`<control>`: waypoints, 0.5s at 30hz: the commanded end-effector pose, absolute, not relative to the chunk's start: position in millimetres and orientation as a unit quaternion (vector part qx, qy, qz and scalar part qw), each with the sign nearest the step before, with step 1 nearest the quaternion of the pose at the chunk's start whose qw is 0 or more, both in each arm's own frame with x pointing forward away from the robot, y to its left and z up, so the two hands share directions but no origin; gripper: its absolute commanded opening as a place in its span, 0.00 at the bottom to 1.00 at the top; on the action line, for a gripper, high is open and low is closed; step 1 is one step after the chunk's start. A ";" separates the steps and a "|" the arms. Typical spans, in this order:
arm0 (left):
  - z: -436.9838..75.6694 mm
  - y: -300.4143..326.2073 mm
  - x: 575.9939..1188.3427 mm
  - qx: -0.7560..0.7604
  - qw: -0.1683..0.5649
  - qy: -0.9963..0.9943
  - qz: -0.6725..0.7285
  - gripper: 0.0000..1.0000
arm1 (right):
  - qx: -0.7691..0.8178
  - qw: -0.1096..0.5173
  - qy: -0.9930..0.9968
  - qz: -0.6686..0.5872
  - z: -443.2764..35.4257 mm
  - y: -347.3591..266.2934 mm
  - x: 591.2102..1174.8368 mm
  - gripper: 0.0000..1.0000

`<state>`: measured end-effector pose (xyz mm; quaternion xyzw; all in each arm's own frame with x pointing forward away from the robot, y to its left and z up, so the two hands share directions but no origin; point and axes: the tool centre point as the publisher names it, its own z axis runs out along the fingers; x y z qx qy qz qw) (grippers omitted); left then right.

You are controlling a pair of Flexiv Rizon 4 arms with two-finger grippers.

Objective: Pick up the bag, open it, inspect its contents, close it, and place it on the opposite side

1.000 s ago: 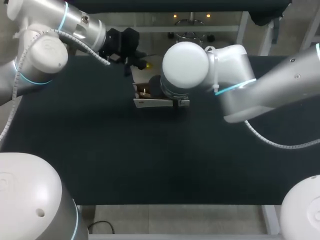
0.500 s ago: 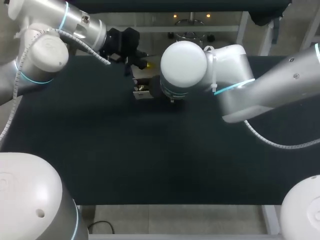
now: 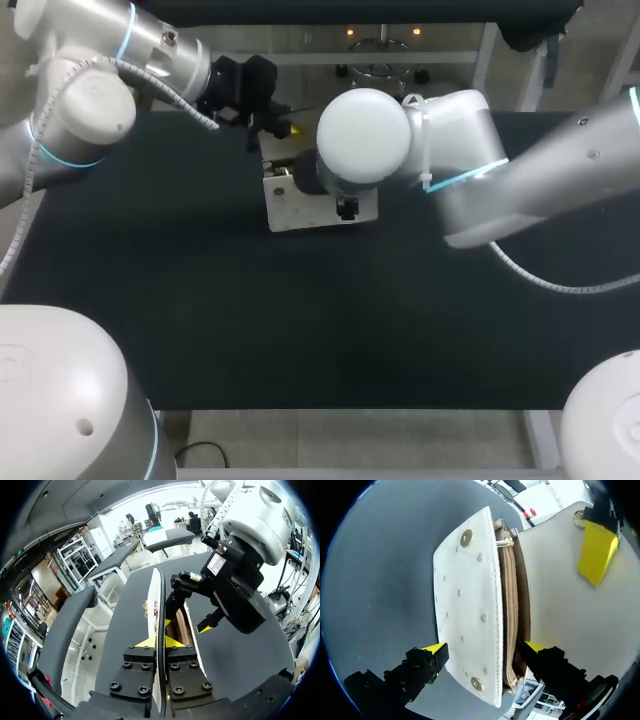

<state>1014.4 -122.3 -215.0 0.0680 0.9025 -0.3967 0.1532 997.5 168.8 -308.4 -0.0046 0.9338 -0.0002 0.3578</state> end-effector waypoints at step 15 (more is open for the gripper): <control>-220.3 -124.5 1015.6 0.057 0.171 0.907 -0.382 0.00 | -0.010 0.432 0.901 0.029 -252.7 165.0 956.0 0.00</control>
